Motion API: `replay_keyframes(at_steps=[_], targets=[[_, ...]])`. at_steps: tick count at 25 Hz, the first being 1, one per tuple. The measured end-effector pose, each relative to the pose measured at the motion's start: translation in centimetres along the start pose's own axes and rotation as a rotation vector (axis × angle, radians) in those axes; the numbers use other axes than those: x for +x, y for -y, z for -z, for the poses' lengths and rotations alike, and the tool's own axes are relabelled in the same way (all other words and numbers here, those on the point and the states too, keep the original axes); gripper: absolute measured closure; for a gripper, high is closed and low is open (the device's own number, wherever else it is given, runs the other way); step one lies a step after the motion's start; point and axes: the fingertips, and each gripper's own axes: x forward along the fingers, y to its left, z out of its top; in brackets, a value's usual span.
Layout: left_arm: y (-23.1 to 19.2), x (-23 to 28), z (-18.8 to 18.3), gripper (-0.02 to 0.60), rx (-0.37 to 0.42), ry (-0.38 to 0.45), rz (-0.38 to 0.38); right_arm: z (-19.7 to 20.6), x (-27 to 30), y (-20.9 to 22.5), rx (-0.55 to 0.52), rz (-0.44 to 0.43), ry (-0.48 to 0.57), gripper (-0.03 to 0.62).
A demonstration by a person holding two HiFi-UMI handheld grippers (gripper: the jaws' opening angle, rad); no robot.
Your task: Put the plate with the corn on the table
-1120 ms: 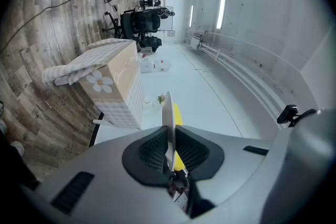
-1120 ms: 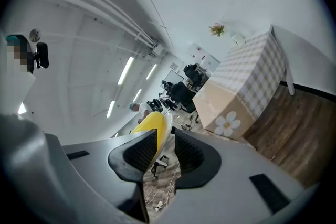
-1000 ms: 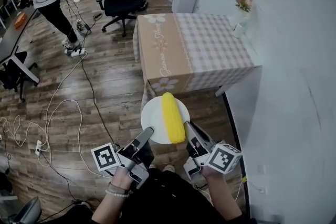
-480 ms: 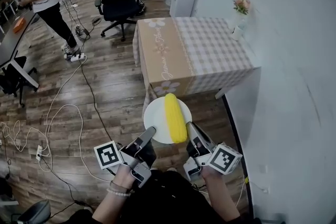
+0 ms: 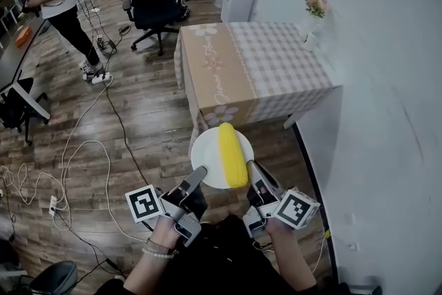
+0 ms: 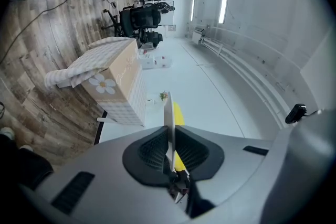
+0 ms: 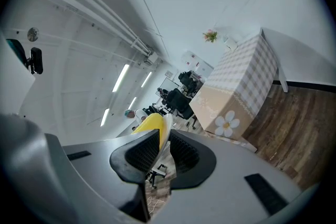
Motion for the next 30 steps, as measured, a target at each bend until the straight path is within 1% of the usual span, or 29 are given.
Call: replay_keyframes(at_steps=[9,17,24,30], targets=[[0.1,0.6,-0.1,0.54,-0.002,-0.019,0.006,-0.5,-0.1,0.1,0.004,0.006,0.027,0.503],[-0.1,2.1,-0.3,0.54,-0.005,-0.019,0.004,-1.6,0.5,1.1,0.006,0.005,0.02,0.503],[-0.2,3.6,-1.5,0.54,0.003,0.004,-0.007,-2.8,2.3,1.8,0.008,-0.016,-0.01,0.503],[-0.6,5.9,-2.7,0.541,0.008,0.039,-0.014,-4.7,4.3,3.2,0.012,-0.041,-0.041,0.503]])
